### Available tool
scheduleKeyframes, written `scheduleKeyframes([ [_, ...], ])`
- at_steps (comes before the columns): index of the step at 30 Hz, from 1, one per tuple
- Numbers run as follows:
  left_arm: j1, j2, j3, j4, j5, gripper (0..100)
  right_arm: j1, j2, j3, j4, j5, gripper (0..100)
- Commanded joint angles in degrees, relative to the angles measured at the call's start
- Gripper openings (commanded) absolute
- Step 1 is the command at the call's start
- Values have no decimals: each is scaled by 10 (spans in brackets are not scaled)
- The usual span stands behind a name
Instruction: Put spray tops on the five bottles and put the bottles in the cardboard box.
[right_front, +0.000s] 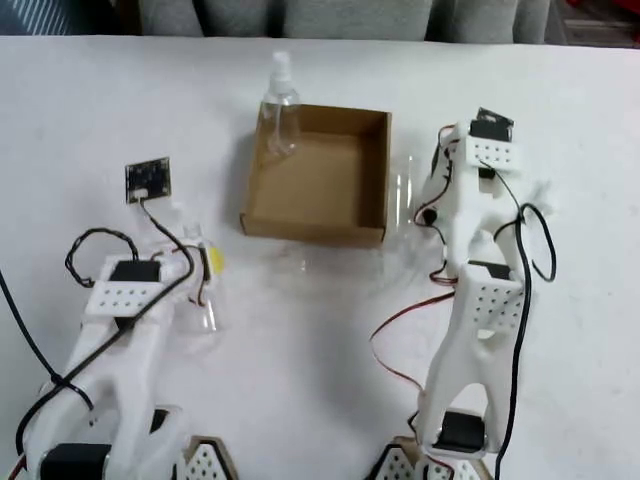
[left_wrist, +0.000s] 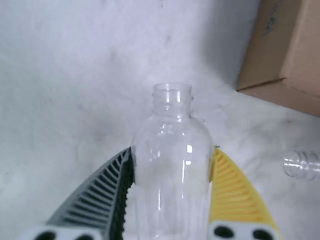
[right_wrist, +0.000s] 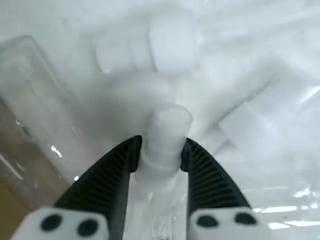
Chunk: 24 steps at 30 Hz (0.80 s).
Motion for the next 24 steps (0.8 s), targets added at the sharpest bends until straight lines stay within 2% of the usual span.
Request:
scheduleKeyframes([
  [1, -4, -23, -3, -14, -7, 20, -9, -12, -69, 68, 40, 12],
  [4, -4, -23, -3, -14, -7, 20, 2, -13, -122, 111, 53, 17],
  [9, -2, -23, -3, -14, -8, 20, 31, -54, -135, 112, 57, 16],
  [17, -1, -29, -8, -14, -8, 20, 5, -233, 68, 110, 58, 16],
  [24, -1, -29, -43, -2, -8, 20, -3, -404, 169, 110, 58, 16],
])
